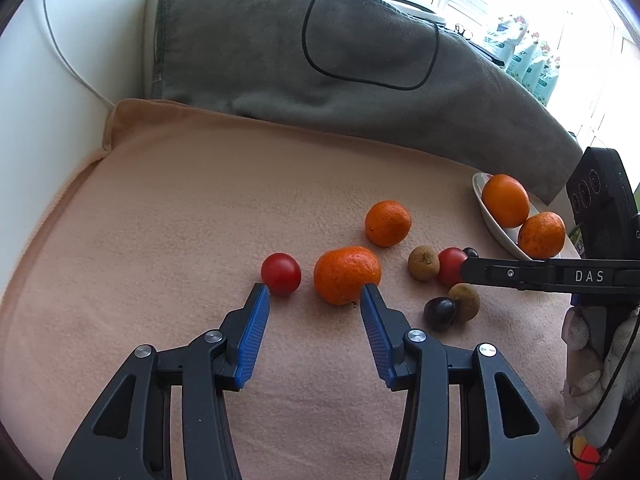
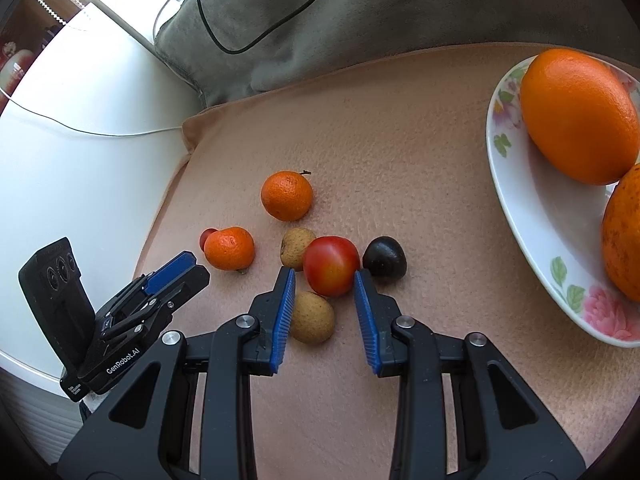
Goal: Organize fruits
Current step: 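Move the right gripper to the red tomato while the left gripper approaches a cherry tomato, then close the right gripper on the red tomato while the left gripper grasps the cherry tomato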
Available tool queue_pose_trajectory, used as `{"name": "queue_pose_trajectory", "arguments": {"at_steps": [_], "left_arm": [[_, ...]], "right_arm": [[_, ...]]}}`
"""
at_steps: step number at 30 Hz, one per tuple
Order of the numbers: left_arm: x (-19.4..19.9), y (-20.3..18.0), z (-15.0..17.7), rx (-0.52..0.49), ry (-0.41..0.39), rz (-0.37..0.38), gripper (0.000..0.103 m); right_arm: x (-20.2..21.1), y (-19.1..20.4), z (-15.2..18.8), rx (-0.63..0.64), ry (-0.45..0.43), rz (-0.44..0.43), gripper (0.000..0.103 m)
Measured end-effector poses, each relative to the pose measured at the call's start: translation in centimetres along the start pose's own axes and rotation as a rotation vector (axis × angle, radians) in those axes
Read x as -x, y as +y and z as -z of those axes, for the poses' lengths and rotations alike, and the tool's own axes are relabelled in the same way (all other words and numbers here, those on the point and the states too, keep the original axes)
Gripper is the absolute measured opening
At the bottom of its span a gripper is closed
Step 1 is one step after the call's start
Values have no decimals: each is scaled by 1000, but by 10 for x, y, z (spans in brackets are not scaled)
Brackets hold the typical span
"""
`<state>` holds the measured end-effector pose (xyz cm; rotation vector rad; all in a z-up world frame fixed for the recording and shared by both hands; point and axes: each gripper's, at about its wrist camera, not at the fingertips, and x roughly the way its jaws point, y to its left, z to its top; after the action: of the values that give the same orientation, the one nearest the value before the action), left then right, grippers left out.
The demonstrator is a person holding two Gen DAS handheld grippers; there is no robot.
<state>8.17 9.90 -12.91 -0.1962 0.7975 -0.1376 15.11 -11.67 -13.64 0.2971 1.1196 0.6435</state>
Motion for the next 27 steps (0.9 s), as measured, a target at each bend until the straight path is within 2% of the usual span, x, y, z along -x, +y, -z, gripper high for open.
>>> {"name": "queue_pose_trajectory", "arguments": {"at_steps": [5, 13, 17, 25, 27], "left_arm": [[-5, 12, -3, 12, 16, -35, 45], [-16, 18, -6, 4, 41, -68, 38], [-19, 17, -8, -9, 51, -62, 38], [-30, 18, -14, -24, 77, -33, 38], [-31, 19, -14, -22, 82, -26, 34]], "right_arm": [[-1, 3, 0, 15, -2, 8, 32], [-4, 17, 3, 103, -11, 71, 32], [-8, 21, 1, 147, -15, 117, 32], [-14, 23, -2, 197, -9, 123, 32], [-18, 22, -2, 197, 5, 114, 33]]}}
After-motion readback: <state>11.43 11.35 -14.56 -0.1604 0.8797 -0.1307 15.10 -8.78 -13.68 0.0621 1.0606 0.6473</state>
